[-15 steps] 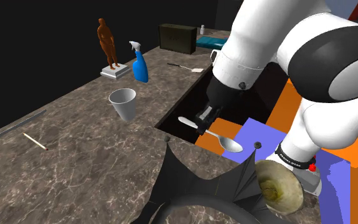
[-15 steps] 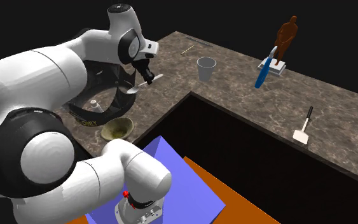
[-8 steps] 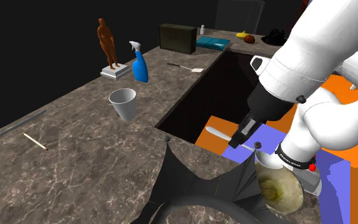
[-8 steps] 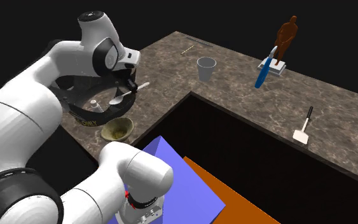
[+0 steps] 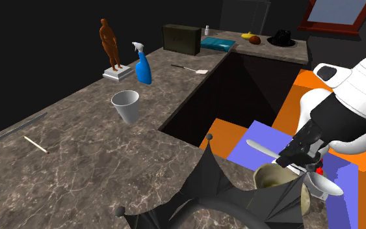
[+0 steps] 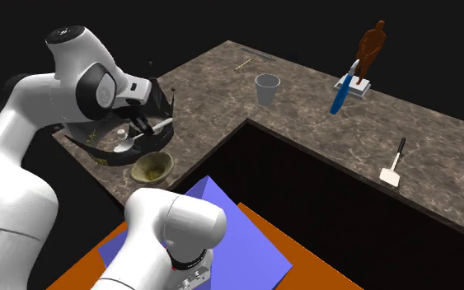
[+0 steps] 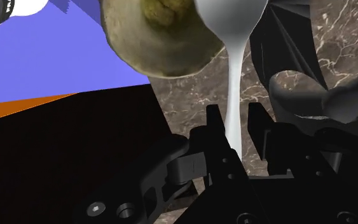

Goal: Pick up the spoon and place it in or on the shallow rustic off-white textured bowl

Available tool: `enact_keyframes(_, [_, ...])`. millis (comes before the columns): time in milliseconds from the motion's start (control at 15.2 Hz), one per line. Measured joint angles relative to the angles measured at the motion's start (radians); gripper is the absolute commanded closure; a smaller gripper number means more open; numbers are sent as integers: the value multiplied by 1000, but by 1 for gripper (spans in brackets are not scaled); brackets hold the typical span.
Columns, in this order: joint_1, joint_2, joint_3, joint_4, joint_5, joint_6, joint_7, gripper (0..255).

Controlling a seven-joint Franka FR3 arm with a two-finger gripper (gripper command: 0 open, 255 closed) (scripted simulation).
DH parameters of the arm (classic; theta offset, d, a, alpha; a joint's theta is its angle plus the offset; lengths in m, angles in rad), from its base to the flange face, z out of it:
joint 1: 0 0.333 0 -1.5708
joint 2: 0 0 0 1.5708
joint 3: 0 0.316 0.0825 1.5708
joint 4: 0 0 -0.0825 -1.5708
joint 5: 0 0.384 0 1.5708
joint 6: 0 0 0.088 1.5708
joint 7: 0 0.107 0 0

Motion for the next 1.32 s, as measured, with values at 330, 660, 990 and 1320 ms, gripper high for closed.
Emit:
enact_keyframes(330, [88,-55,18,-36,-70,13,73,255])
enact_keyframes(660, [191,-3,1,-105,-153,136,146,255])
enact_keyframes(990, [335,66,-60,-181,-294,276,257,255])
enact_keyframes(1320, [534,178,-187,-215,-605,361,450,255])
